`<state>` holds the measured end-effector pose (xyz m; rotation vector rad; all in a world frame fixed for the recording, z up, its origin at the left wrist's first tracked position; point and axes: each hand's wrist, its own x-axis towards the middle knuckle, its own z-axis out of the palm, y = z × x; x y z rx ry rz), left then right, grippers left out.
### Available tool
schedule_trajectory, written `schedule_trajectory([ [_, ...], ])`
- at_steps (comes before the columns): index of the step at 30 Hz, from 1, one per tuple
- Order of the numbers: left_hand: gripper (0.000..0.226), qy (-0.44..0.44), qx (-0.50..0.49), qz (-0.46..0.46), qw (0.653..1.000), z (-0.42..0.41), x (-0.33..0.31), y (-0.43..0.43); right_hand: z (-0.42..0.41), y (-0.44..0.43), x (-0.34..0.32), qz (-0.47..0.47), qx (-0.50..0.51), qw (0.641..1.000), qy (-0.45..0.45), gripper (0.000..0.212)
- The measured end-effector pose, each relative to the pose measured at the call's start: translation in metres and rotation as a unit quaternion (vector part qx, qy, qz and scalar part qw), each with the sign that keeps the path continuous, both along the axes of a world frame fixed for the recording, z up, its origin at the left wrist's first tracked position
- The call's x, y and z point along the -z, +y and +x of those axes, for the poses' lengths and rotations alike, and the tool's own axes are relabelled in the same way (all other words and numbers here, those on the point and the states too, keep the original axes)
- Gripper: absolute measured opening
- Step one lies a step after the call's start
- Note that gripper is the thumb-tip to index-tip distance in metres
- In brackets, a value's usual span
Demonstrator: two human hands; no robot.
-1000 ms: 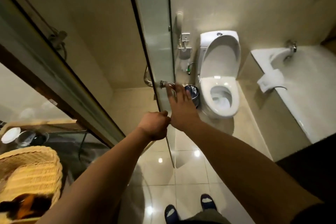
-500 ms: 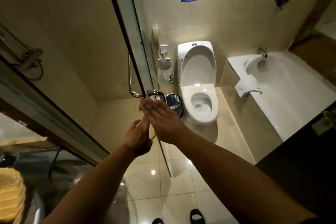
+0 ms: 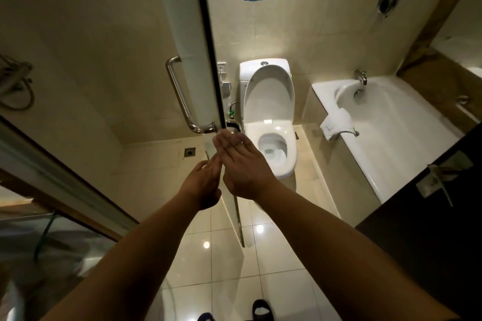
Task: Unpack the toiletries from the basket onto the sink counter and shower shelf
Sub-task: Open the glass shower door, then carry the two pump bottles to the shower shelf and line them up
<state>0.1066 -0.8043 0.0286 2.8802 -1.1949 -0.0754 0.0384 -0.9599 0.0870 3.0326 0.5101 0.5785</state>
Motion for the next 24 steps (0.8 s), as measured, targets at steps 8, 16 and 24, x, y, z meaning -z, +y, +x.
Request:
schedule_trajectory([
  [8,0.071,-0.102,0.005,0.125,0.987,0.006,-0.003,-0.037,0.019,0.011,-0.003,0.006,0.091,0.994,0.064,0.061],
  [16,0.057,-0.068,-0.214,0.116,0.968,0.021,-0.031,0.104,0.085,0.087,-0.01,-0.008,0.0,0.991,0.133,0.081],
  [24,0.042,-0.049,-0.461,0.126,0.877,0.0,-0.084,0.351,0.148,0.312,-0.051,-0.02,-0.22,0.969,0.114,0.082],
])
